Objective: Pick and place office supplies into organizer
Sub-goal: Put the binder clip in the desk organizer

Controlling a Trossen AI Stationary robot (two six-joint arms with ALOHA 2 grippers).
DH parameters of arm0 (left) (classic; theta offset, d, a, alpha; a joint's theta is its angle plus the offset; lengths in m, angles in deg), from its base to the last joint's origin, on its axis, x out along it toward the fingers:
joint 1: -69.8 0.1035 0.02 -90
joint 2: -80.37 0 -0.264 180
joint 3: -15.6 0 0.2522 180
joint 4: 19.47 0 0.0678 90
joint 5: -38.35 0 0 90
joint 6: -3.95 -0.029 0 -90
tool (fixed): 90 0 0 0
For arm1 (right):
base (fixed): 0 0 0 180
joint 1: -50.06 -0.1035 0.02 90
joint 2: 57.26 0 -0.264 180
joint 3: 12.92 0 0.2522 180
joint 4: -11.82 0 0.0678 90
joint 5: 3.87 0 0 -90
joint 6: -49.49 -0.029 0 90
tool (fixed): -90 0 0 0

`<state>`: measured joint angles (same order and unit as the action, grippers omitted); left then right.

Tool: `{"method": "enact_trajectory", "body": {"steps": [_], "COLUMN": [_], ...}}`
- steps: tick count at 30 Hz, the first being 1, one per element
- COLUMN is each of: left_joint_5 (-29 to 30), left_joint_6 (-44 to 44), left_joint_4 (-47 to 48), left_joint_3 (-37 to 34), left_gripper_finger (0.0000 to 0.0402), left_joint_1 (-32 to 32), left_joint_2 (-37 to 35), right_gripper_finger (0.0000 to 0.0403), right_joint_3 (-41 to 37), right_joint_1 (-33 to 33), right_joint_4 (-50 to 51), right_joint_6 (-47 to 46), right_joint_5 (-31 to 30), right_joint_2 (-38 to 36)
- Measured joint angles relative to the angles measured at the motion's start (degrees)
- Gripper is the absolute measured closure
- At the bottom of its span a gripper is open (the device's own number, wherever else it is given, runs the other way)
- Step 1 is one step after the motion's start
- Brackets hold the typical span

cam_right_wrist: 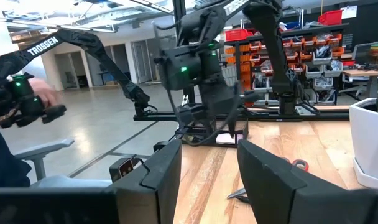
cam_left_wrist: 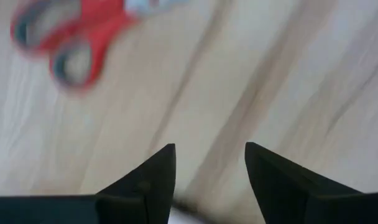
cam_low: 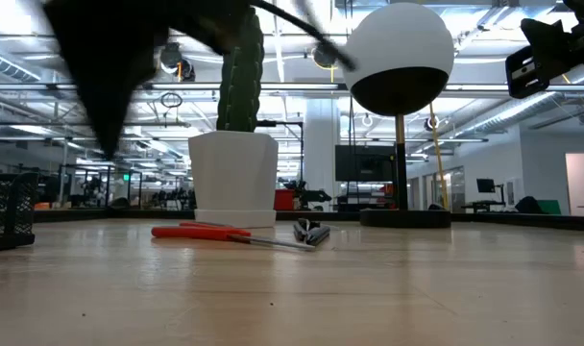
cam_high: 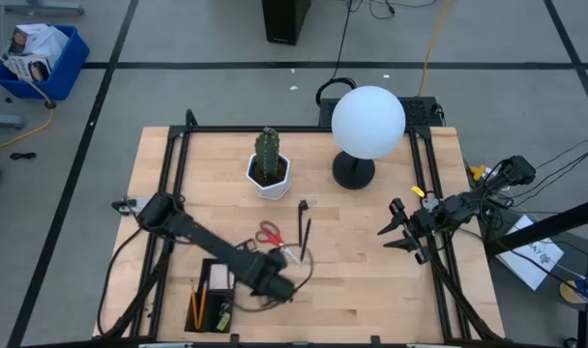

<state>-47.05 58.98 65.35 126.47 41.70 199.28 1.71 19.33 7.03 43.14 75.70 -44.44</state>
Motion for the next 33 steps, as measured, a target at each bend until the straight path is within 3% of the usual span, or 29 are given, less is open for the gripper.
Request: {"method": "enact_trajectory", "body": {"steps": [4,13,24,33], "left_joint_5": [3.05,19.3,15.02,13.29], "left_joint_6": [-2.01,-12.21,-37.17,-40.89], "left_joint_4": [-9.3,-27.78,-27.1,-27.48], "left_joint_3": [0.01,0.03,0.03,0.03], "left_gripper_finger": [0.0214,0.0241,0.0238,0.0238], "left_joint_1": [3.54,6.01,10.21,17.91], "left_joint_2": [-0.02,-0.02,-0.04,-0.04], "right_gripper_finger": [0.025,0.025,0.025,0.025], "right_joint_3": [0.02,0.02,0.02,0.0], "right_joint_1": [-0.01,0.01,-0.01,-0.01], "right_joint_4": [0.0,0.0,0.0,0.0], "right_joint_6": [0.0,-0.01,0.0,0.0], "right_joint_5": [0.0,0.0,0.0,0.0], "right_joint_2": [0.0,0.0,0.0,0.0]}}
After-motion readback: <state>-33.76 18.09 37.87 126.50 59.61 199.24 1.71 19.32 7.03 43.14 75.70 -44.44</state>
